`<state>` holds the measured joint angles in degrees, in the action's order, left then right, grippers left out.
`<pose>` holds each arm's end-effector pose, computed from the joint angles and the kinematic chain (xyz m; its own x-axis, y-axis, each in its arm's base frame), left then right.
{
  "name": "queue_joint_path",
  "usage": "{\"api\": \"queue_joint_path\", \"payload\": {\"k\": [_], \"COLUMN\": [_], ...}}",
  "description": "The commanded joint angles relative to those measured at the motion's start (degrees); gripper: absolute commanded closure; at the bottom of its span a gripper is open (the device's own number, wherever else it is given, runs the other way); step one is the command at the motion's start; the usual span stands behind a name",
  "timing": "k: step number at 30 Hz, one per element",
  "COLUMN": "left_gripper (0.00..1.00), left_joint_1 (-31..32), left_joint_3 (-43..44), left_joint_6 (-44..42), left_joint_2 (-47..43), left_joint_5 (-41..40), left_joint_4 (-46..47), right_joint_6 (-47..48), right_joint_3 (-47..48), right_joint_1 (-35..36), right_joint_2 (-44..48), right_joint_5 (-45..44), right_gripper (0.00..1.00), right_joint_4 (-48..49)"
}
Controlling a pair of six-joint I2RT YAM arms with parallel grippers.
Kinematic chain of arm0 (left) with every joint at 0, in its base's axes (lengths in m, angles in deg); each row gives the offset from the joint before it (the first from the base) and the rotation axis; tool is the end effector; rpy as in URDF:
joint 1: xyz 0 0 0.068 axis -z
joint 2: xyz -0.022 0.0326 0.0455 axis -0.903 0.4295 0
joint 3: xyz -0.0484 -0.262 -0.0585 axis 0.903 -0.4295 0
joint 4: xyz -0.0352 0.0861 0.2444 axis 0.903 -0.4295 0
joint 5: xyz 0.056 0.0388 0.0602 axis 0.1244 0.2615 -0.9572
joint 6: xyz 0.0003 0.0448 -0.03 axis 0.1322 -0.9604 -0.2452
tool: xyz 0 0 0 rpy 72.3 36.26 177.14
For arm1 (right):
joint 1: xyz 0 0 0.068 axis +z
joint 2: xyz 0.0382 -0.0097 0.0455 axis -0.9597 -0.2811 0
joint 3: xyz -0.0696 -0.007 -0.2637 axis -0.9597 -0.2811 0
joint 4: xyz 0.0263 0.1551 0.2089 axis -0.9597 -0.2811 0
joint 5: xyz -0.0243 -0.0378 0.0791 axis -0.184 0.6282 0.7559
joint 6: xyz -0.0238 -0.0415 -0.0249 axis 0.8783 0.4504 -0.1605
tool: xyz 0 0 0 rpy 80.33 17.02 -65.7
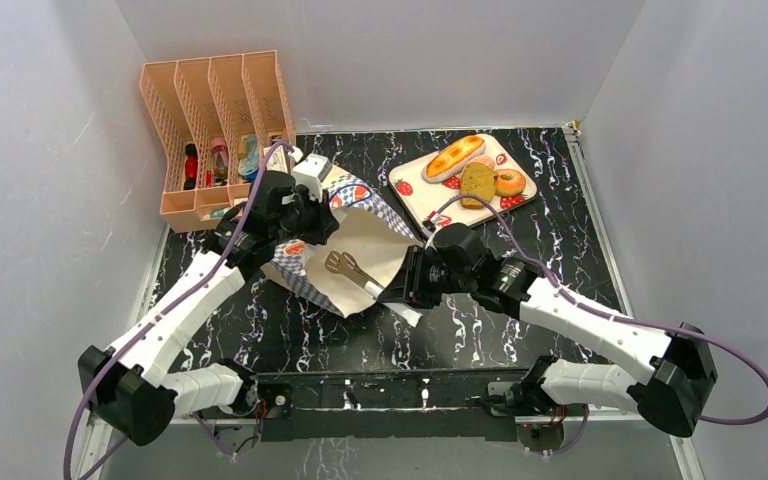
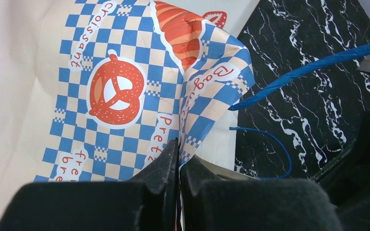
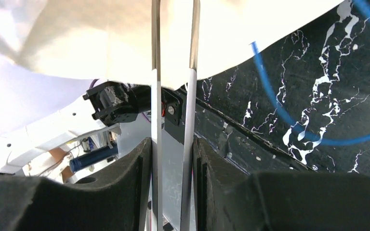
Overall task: Take the fake bread out of the paper bag
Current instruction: Take out the fake bread from the paper bag.
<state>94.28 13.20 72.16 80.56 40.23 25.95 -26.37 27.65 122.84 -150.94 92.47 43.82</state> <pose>0.2312 -0.1378 0.3487 -0.4659 0.0559 -0.8831 0.5253 0.8206 -0.2251 0.1491 0.1883 0.2864 -0.9571 0.1497 -0.2479 -0.0976 0.6393 0.7627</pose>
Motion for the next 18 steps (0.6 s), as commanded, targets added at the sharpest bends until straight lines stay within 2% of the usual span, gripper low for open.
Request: {"api": "queue_joint_path", "payload": {"k": [1, 9, 13, 18], "left_gripper": [1.00, 1.00, 1.00, 1.00], "left_joint_1": [-0.23, -0.18, -0.23, -0.21], "left_joint_3": [1.11, -0.91, -1.10, -1.09], "left_joint_6": [-2.78, -1.11, -0.32, 1.41], "left_joint_2": [-4.46, -6.85, -6.98, -7.67], "left_joint_5": [4.87, 5.82, 5.98, 5.67], "left_joint_4": [-4.32, -5.33, -6.19, -6.59], "right_joint_6": [-3.63, -8.60, -8.74, -5.94], "right_joint_3": [-3.02, -11.96, -12.41, -9.07], "right_joint_1": [0.32, 0.40, 0.49, 0.52], "right_joint_2": [0.08, -2.42, -5.31, -8.66], "right_joint_5": [0.05, 3.51, 5.45, 5.66], "right_gripper": [0.77, 0.76, 0.75, 0.72], "right_joint_4": [11.05, 24.72, 29.17, 29.50]}}
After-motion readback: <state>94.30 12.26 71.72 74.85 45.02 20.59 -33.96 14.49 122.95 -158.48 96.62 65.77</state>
